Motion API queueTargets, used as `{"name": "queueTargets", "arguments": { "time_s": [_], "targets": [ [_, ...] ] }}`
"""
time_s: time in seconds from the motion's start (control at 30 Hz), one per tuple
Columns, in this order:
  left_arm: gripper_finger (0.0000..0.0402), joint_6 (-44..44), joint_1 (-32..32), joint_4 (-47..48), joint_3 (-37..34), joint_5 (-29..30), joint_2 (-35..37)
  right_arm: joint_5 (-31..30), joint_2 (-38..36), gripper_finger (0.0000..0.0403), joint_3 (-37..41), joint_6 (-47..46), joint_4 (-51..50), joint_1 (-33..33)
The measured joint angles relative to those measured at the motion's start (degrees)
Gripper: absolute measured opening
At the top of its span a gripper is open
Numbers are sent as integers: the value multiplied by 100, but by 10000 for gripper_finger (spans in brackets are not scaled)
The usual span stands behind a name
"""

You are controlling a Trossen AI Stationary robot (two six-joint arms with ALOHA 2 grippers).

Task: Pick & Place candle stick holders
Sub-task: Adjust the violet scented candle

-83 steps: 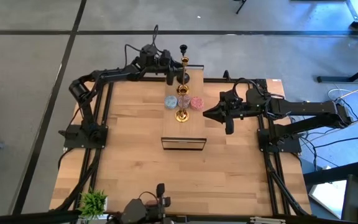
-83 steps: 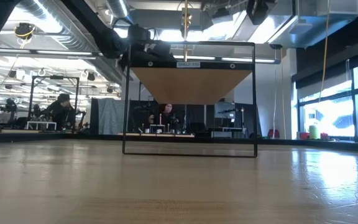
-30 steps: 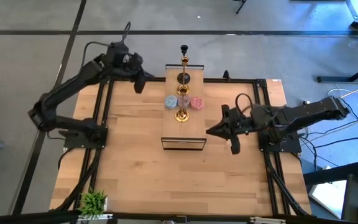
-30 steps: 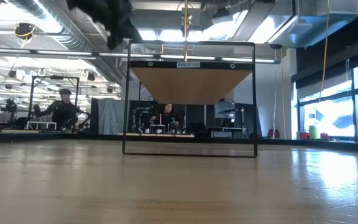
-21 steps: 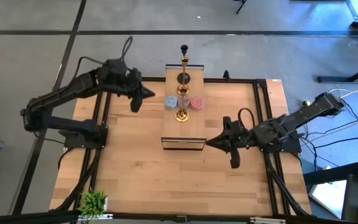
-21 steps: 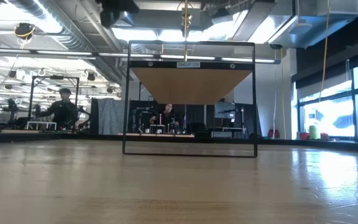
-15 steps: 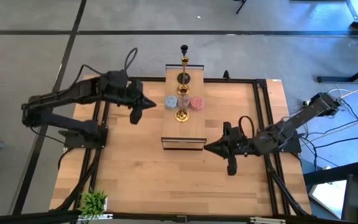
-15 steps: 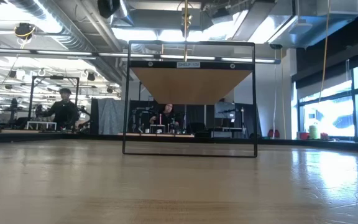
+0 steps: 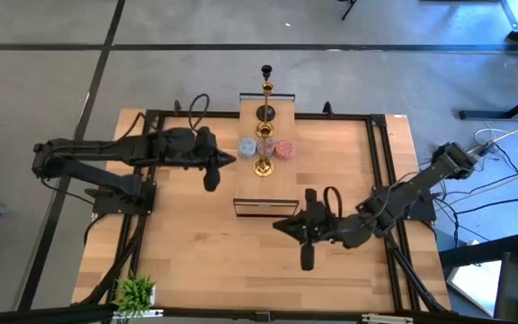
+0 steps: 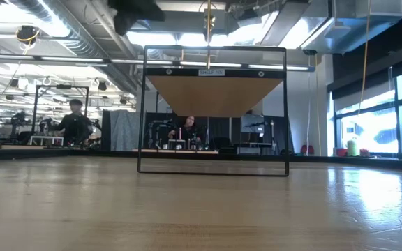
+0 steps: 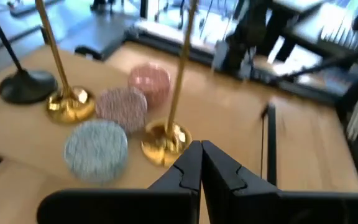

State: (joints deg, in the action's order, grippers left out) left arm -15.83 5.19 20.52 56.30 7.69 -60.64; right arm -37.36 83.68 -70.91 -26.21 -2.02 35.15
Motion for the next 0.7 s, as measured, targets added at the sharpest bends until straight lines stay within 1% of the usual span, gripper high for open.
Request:
{"name": "queueTargets", "arguments": {
  "time_s": [0.1,0.17,0.27,0.4,0.5,0.63,0.7],
  "targets": [
    [1,-159,375,-692,-177,-492,-2,-15,155,0,-157,-47,72,92],
    [1,-133,650,-889,-182,-832,-1,-31,202,0,-200,0,56,165],
    [1,-110,1095,-1087,-182,-1232,-31,-245,188,0,-200,-47,-258,195],
    [1,-121,1719,-1512,-182,-2088,-160,-295,-152,0,-200,-428,-1325,27],
    [1,-195,2033,-1658,-184,-2616,-366,-126,-606,0,-200,-480,-2215,-250],
    [1,-197,2256,-1695,-184,-2734,-643,253,-1051,0,-200,56,-2883,-789],
    [1,-77,2294,-1784,-186,-2741,-767,617,-1174,0,-198,378,-3104,-1122]
  ]
}}
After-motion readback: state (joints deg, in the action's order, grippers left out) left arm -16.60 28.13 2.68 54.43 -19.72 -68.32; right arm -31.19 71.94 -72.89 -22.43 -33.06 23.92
